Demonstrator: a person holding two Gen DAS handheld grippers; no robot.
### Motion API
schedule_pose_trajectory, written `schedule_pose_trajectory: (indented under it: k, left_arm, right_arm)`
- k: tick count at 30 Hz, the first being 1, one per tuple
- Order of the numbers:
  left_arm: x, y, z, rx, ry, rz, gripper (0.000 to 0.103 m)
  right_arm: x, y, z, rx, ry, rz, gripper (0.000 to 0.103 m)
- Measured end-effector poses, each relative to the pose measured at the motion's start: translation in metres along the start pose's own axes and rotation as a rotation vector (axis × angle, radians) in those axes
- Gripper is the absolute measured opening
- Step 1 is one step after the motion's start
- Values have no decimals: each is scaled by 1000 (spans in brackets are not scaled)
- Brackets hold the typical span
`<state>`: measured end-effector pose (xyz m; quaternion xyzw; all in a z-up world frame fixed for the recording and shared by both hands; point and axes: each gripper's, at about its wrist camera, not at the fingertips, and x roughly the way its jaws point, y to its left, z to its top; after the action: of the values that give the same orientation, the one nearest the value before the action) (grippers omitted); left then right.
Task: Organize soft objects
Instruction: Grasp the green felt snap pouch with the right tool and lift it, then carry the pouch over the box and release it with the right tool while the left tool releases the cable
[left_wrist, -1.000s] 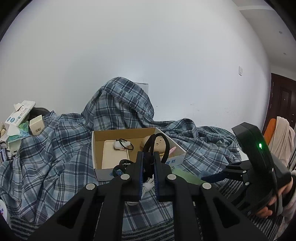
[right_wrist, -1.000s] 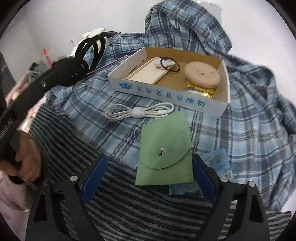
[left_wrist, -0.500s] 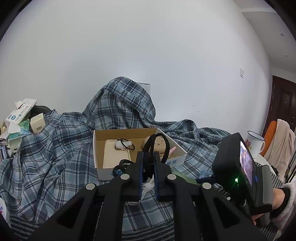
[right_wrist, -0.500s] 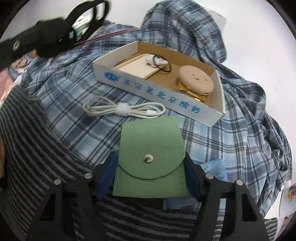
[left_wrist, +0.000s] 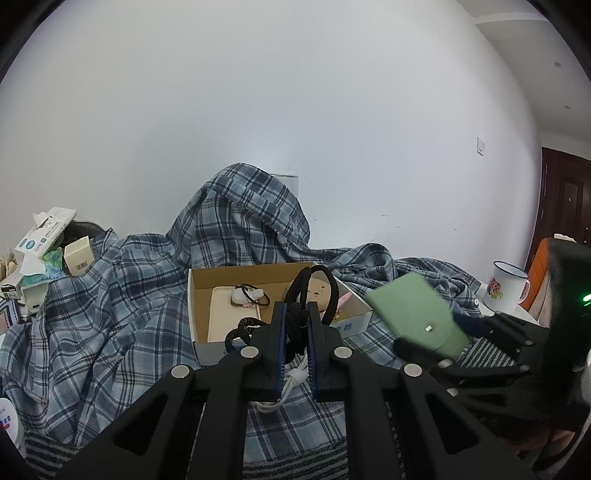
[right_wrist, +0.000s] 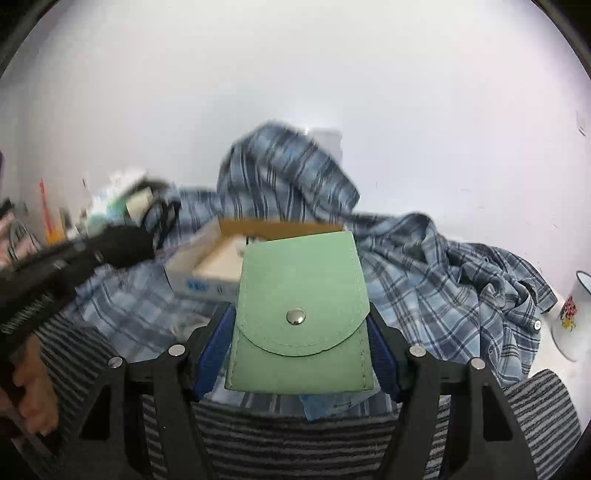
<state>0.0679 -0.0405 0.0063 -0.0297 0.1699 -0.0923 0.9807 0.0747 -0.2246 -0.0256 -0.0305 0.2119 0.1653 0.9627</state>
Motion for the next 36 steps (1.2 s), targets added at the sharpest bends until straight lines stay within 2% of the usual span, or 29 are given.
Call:
schedule_pose_trajectory:
  k: [4,17,19,20,22,26,32,36]
  left_arm:
    - [-1,-1,0,0,-2,2,10]
    - [-4,1,0,-18,3,4,10]
    - [-6,2,0,-22,1,22,10]
    - [-9,0,2,-11,-10,54,10]
    - [-11,-4,7,8,-17,72,10]
    - [-17,-5,28,18,-39,85,10]
    - [-20,1,75,48,-125,123,10]
    - [-1,13,104,17,-131,121,10]
  right_arm:
    - [-9,-10,1,56,-67,23,67]
    - [-15,2,-1,-14,-87,13,67]
    - [-16,6,3,-29,-77,2,67]
    - [-16,9,7,-34,-67,-3,67]
    - [-19,13,20,-20,-59,6,67]
    - [-32,14,58,11,-125,39,67]
    - [-32,9,122,-34,-244,-17,67]
    - [-12,2,152,-24,-280,-40,67]
